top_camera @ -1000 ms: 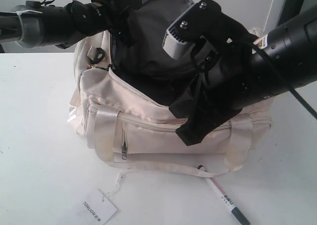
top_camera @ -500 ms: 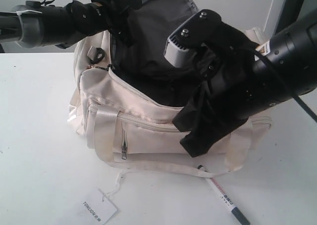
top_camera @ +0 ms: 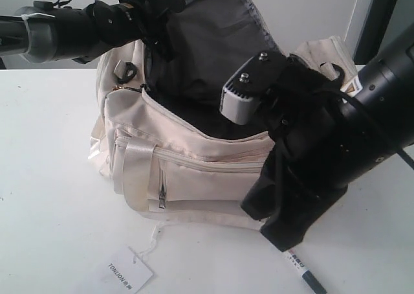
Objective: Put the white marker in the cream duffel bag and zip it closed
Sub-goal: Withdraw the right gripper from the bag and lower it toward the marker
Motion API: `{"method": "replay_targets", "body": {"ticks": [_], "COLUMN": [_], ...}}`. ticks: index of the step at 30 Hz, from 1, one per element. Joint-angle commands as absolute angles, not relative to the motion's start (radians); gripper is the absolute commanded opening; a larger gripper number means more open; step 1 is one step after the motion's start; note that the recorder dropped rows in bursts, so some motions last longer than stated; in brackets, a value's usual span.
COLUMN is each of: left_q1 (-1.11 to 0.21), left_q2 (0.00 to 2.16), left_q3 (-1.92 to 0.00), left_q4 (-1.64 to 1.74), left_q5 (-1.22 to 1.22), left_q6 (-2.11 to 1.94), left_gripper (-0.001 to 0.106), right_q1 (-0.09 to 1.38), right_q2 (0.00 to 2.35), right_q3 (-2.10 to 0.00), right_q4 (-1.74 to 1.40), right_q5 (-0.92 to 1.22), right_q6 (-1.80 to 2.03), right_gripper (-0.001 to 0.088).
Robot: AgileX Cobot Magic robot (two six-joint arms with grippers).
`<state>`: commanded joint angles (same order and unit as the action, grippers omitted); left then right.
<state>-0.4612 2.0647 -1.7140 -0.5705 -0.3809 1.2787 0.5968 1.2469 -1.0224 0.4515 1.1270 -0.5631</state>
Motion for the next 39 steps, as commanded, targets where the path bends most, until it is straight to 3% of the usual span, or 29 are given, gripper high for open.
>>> {"method": "replay_targets", "body": {"ticks": [15, 26, 34, 39], "left_q1": [-0.461, -0.461, -0.461, -0.461], "left_q2": [2.065, 2.065, 2.065, 2.065], "left_q3": [-1.714, -1.714, -1.714, -1.714], "left_q4": [-0.57, -0.57, -0.57, -0.57], "left_q5": [-0.381, -0.381, -0.381, -0.381], "left_q6": [1.279, 1.279, 1.279, 1.279], "left_gripper": [0.0, 0.0, 0.0, 0.0], "right_q1": [0.597, 0.597, 0.597, 0.597], "right_q2": [1.247, 1.247, 1.247, 1.247], "right_q3": [-1.022, -1.022, -1.003, -0.876], "right_q4": [0.423, 0.045, 0.0, 0.0], "right_q5": [1.221, 1.221, 1.221, 1.054], "right_q6": [-0.334, 0.123, 0.184, 0.216], "right_gripper": [0.0, 0.0, 0.0, 0.0]}}
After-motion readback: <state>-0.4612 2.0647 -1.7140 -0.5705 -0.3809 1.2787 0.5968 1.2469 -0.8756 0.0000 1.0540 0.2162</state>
